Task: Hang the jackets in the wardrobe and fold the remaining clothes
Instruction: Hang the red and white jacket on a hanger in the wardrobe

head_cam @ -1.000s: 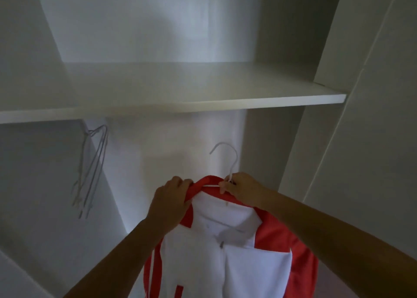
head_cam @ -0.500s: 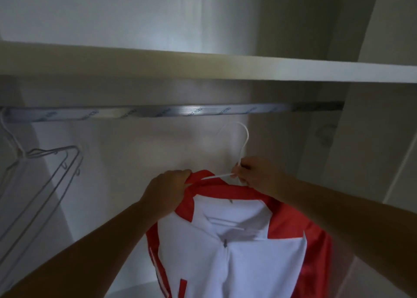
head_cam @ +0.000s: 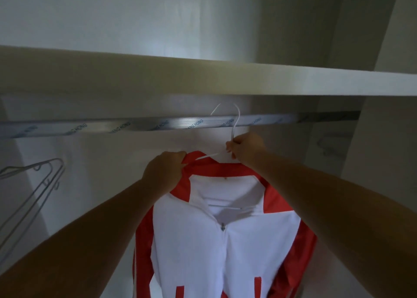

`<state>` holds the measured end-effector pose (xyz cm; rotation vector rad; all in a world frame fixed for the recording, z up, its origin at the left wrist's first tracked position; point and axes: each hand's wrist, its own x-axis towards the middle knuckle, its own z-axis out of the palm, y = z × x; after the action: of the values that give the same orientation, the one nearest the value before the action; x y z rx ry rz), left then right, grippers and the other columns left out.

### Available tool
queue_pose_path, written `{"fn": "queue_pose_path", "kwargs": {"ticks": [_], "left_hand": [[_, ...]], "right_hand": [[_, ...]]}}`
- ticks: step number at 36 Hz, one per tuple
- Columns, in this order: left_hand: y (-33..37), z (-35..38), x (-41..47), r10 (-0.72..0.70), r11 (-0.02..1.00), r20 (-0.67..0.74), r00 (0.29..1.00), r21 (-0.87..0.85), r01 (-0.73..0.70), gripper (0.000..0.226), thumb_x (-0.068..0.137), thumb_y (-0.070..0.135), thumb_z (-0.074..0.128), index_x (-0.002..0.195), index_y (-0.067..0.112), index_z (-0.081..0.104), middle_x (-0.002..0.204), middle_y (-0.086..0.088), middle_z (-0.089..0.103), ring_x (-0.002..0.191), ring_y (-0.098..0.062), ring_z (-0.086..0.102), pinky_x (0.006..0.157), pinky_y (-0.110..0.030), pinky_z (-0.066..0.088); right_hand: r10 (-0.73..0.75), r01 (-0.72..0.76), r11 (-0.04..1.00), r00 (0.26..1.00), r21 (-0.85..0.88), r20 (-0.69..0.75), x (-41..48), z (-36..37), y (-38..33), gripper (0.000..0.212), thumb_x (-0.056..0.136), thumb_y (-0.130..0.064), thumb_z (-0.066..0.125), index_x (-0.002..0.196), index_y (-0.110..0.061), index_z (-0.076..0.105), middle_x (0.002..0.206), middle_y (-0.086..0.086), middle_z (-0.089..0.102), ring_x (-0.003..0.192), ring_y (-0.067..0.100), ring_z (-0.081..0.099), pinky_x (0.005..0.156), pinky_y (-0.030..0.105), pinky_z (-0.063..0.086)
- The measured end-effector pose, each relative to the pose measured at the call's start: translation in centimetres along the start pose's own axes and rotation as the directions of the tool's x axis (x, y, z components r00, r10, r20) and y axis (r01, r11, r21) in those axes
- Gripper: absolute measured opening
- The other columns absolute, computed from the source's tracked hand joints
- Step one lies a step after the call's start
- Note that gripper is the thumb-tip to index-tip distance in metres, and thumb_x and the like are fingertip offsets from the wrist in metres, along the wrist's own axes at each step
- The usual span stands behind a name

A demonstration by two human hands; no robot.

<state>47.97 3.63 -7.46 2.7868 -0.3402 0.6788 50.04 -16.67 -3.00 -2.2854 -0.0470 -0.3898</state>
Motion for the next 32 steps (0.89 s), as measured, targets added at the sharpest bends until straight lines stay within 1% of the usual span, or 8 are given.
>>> {"fn": "queue_pose_path", "kwargs": {"ticks": [3,10,14,17,19,22,27,32], "left_hand": [[-0.4,0.9,0.2,-0.010,1.000,-0.021,1.000,0.007,0.010,0.018,0.098,0.022,0.047,0.105,0.012,0.060,0.098,-0.012,0.067,0.092,-0.031,0.063,0.070,-0.030,0.040],[-0.9,2.0,0.8,-0.052,0.999,0.040,0.998,0.008,0.052,0.021,0.098,0.022,0.045,0.110,0.015,0.062,0.101,-0.011,0.066,0.095,-0.029,0.063,0.076,-0.031,0.046],[-0.9,3.0,-0.1,-0.073,0.997,0.071,0.995,0.005,0.073,0.024,0.098,0.022,0.044,0.114,0.016,0.061,0.104,-0.010,0.067,0.097,-0.028,0.064,0.084,-0.035,0.050],[-0.6,2.9,-0.4,-0.071,0.997,0.035,0.997,-0.030,0.072,0.022,0.097,0.021,0.045,0.108,0.013,0.062,0.100,-0.011,0.068,0.094,-0.029,0.064,0.083,-0.036,0.051],[-0.4,2.7,-0.6,-0.070,0.996,0.050,0.996,-0.051,0.073,0.021,0.097,0.020,0.046,0.106,0.011,0.063,0.098,-0.012,0.068,0.092,-0.030,0.065,0.083,-0.037,0.051],[-0.1,2.6,-1.0,-0.067,0.996,0.049,0.997,-0.063,0.070,0.020,0.097,0.017,0.047,0.108,0.010,0.063,0.098,-0.013,0.068,0.093,-0.032,0.065,0.081,-0.036,0.049],[0.1,2.8,-1.4,-0.055,0.998,0.046,0.997,-0.035,0.057,0.018,0.097,0.016,0.047,0.105,0.010,0.062,0.095,-0.012,0.068,0.091,-0.031,0.065,0.078,-0.034,0.048],[0.0,3.4,-1.6,-0.043,0.998,0.014,0.999,-0.042,0.044,0.020,0.099,0.019,0.046,0.104,0.008,0.062,0.093,-0.012,0.068,0.088,-0.031,0.065,0.074,-0.033,0.045]], "right_hand": [[-0.026,0.026,0.999,1.000,-0.039,-0.010,0.3,0.8,0.6,0.025,0.094,-0.026,0.057,0.087,-0.007,0.072,0.068,0.004,0.062,0.065,0.016,0.060,0.054,0.020,0.041],[-0.017,0.017,0.997,1.000,-0.080,0.003,0.5,1.8,1.6,0.025,0.093,-0.027,0.058,0.087,-0.008,0.073,0.073,0.007,0.066,0.070,0.020,0.061,0.061,0.023,0.046],[-0.063,0.064,0.994,0.998,-0.091,0.011,-0.9,2.6,2.4,0.028,0.095,-0.025,0.054,0.083,-0.005,0.068,0.082,0.013,0.068,0.085,0.030,0.065,0.076,0.032,0.051],[-0.227,0.183,0.936,0.967,-0.301,-0.119,-2.7,2.7,2.5,0.015,0.094,-0.022,0.053,0.102,-0.013,0.062,0.100,0.009,0.060,0.099,0.029,0.058,0.081,0.033,0.042],[-0.439,0.310,0.839,0.871,-0.446,-0.222,-5.2,2.8,3.3,0.032,0.085,-0.015,0.058,0.117,-0.016,0.059,0.112,0.006,0.057,0.103,0.027,0.054,0.084,0.036,0.038],[-0.574,0.438,0.766,0.796,-0.470,-0.194,-9.4,3.7,6.0,0.028,0.077,-0.008,0.063,0.104,-0.014,0.064,0.102,0.005,0.062,0.094,0.026,0.058,0.079,0.040,0.046],[-0.206,0.243,0.880,0.970,-0.408,0.133,-12.4,7.1,11.2,0.018,0.097,-0.030,0.045,0.102,-0.018,0.057,0.102,-0.002,0.059,0.094,0.016,0.060,0.079,0.024,0.046],[0.131,-0.109,0.916,0.991,-0.385,0.032,-12.8,10.3,12.7,0.032,0.095,-0.050,0.047,0.107,-0.022,0.058,0.105,-0.008,0.064,0.097,0.012,0.062,0.080,0.023,0.044]]}}
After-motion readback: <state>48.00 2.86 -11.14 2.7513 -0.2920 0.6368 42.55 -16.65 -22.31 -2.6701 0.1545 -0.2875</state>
